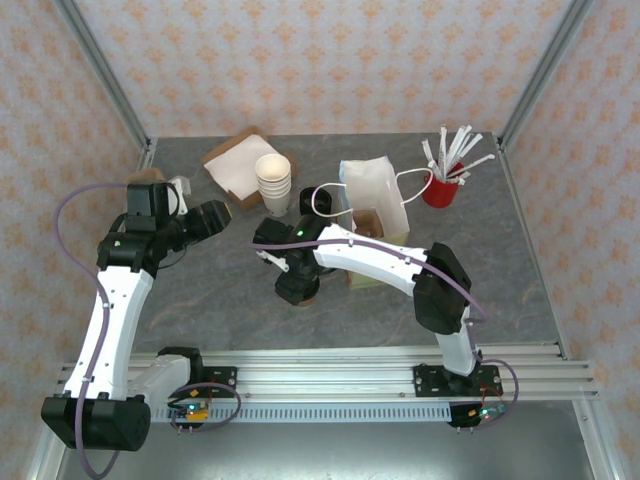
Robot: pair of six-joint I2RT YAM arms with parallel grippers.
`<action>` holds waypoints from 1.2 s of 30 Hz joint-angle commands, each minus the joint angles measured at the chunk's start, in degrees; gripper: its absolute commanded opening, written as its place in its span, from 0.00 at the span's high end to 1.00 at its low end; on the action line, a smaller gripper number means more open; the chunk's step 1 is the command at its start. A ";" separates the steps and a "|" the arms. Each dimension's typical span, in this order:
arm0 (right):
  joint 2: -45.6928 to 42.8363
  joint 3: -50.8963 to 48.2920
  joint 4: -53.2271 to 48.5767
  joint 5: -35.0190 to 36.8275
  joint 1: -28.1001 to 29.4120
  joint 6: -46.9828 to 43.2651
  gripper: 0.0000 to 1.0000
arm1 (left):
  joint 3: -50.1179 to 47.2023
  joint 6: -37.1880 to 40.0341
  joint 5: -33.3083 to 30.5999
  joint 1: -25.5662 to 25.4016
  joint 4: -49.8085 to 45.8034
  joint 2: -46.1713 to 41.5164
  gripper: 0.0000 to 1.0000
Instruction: Pack the takeout coffee
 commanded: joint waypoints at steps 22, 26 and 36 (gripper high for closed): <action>0.90 -1.28 -1.11 4.39 0.27 0.01 0.33 | -1.14 0.20 1.28 0.60 1.75 -0.10 0.24; 0.38 -0.94 -1.32 4.66 0.31 -0.08 0.35 | -1.16 0.38 1.45 0.59 1.57 -0.10 0.24; -3.84 2.35 -3.85 1.53 -0.45 -0.34 0.36 | -0.92 0.84 2.66 0.59 1.31 0.03 0.25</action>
